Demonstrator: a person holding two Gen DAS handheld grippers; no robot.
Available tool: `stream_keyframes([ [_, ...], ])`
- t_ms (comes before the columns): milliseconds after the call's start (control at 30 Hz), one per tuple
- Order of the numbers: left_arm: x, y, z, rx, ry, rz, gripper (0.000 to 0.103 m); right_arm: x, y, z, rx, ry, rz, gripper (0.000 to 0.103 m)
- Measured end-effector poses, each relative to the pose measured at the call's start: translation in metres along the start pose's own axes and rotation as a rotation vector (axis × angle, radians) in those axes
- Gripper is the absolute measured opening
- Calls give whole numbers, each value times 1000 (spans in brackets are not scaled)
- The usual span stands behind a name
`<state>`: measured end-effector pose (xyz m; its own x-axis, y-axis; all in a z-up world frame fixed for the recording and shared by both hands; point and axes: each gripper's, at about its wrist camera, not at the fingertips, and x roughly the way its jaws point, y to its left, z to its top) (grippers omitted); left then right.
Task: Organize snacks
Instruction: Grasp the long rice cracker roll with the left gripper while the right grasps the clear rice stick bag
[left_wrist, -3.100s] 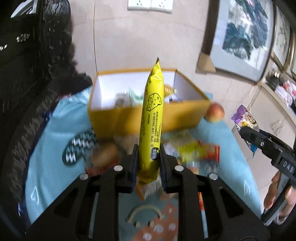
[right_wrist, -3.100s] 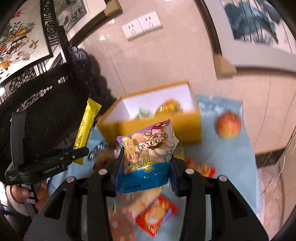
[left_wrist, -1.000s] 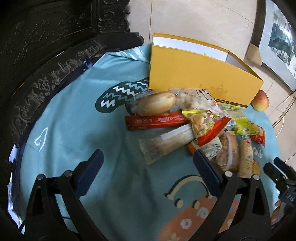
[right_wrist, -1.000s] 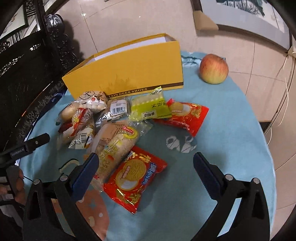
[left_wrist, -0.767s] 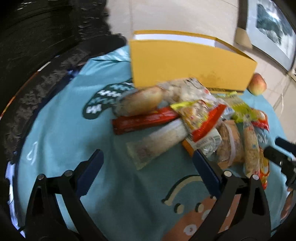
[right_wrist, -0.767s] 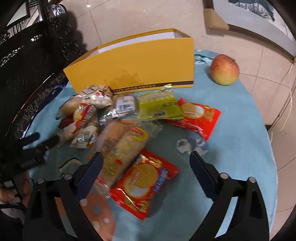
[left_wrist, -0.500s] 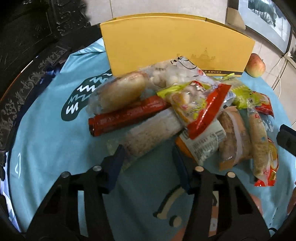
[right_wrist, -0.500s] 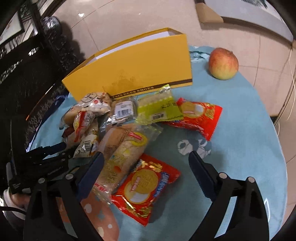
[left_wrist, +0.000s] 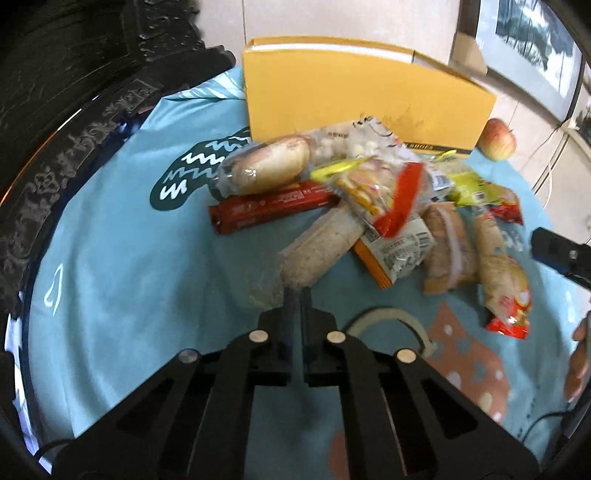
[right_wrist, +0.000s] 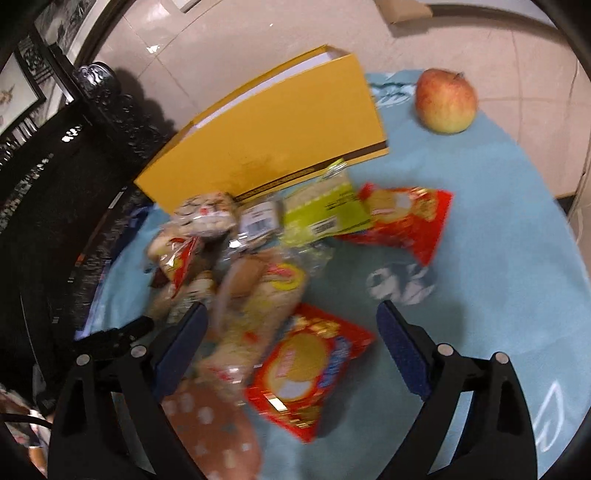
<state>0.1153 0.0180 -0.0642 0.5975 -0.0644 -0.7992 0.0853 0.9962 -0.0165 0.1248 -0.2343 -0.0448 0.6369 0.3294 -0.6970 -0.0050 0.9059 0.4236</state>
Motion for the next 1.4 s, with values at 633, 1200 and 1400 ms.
stream_keyframes([
  [633,-20,-16,-9,74,-57,-7,39,47,39,-2,-241,101,-51,30],
  [1200,26,-27,0,133,3,68,29,48,49,-15,-387,137,-112,30],
  [1400,2,-26,2,104,-37,24,25,20,49,-8,-345,52,-54,28],
])
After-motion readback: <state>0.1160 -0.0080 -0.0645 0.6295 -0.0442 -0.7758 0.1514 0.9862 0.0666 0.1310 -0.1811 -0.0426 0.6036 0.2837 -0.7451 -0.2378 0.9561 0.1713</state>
